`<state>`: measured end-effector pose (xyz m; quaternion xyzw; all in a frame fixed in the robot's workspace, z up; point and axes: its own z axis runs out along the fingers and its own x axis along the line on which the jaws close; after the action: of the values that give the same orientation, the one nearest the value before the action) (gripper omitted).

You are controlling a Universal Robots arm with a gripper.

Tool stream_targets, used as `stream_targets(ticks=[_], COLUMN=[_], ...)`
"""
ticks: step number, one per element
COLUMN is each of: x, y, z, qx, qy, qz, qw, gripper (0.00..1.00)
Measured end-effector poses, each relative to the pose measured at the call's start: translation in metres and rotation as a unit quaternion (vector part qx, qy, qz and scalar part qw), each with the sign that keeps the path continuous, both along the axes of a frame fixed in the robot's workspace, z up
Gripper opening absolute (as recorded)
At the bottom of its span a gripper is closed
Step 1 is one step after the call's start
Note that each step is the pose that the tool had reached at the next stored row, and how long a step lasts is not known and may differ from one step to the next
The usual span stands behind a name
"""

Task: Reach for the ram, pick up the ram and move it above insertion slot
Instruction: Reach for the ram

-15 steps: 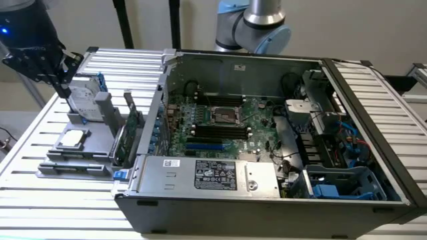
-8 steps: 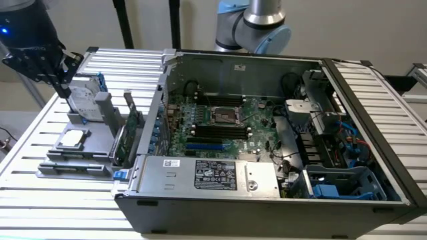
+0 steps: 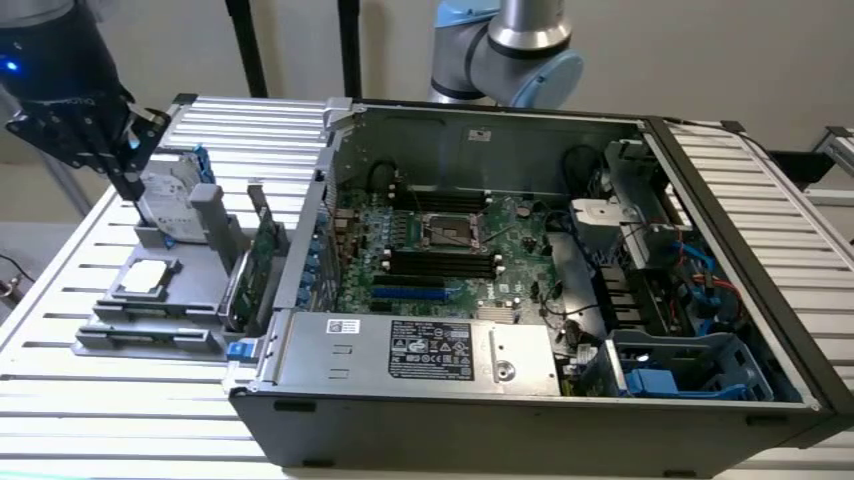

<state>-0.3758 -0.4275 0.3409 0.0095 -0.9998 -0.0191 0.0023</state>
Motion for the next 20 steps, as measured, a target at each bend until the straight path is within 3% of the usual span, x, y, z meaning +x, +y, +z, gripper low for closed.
stream_targets(ticks=[2,13,15,20], x=[0.001,0.002,0.002,0.002], y=[-0.0072,-0.0563,-0.0597,-0.0600], z=[-0.0005,-0.0048,-0.0049,-0.0049], qx=[0.0000,0.0000,0.0000,-0.0009], qy=[0.0007,0.0008,0.0010,0.0012], qz=[0.000,0.000,0.000,0.036], qw=[1.0000,1.0000,1.0000,0.9993], gripper=[0.11,0.11,0.11,0.11])
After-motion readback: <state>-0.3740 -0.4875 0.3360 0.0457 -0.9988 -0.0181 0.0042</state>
